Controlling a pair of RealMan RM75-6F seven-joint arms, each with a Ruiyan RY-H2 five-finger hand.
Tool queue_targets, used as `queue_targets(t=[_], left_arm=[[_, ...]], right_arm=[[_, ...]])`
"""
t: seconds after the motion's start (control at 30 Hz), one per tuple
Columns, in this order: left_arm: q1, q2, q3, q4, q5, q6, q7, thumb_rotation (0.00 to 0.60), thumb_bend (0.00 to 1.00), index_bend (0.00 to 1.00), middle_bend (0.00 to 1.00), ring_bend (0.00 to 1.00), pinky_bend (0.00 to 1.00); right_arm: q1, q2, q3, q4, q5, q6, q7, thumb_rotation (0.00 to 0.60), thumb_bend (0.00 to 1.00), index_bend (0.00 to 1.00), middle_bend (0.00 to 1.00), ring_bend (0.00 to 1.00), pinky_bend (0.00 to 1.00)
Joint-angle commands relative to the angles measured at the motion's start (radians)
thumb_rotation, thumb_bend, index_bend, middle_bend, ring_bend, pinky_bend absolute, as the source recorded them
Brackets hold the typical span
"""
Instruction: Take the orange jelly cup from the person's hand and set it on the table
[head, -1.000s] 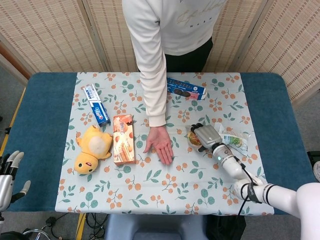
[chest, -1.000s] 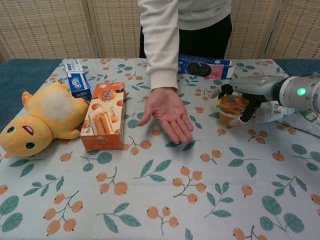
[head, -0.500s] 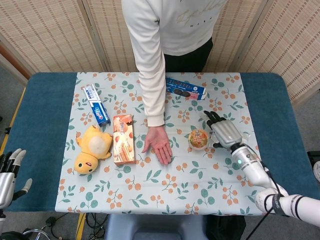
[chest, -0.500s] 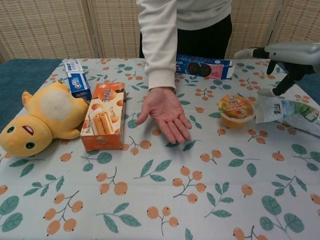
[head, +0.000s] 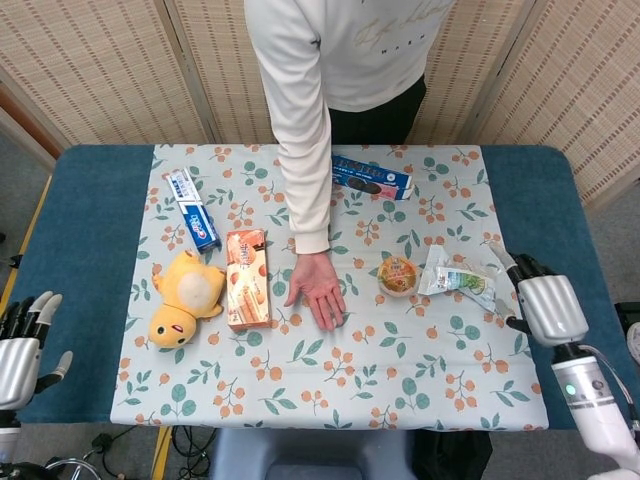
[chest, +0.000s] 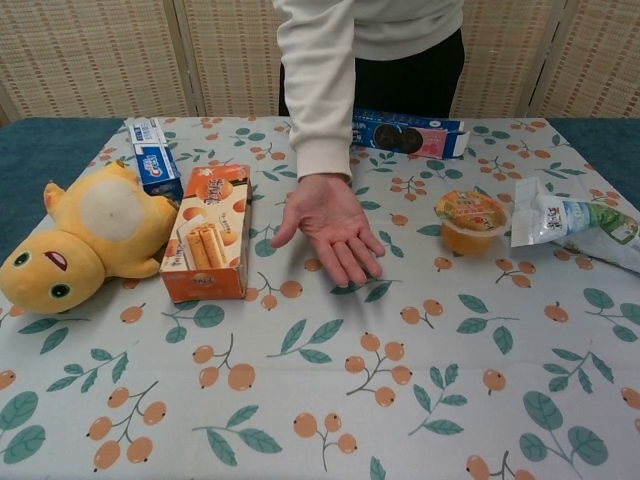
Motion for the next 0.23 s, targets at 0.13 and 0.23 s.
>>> queue_targets(t=[0.13,0.23], left_arm=[[-0.002,0.000,-0.003,-0.012,0.000,0.005,0.015,0.600,0.32,0.05,0.00,0.01,0.00],[-0.006,-0.002,-0.003,-0.017,0.000,0.001,0.021,0.600,0.32,0.05,0.00,0.01,0.00]], right_arm=[[-0.137,0.057,-0.052,-0.045,-0.073,0.137,0.016,0.600,0.34,0.08,0.22,0.19,0.41],[-0.171,0.058,-0.065,-0.051,-0.094,0.158,0.008,0.600,0.34,0.08,0.22,0.19,0.41]])
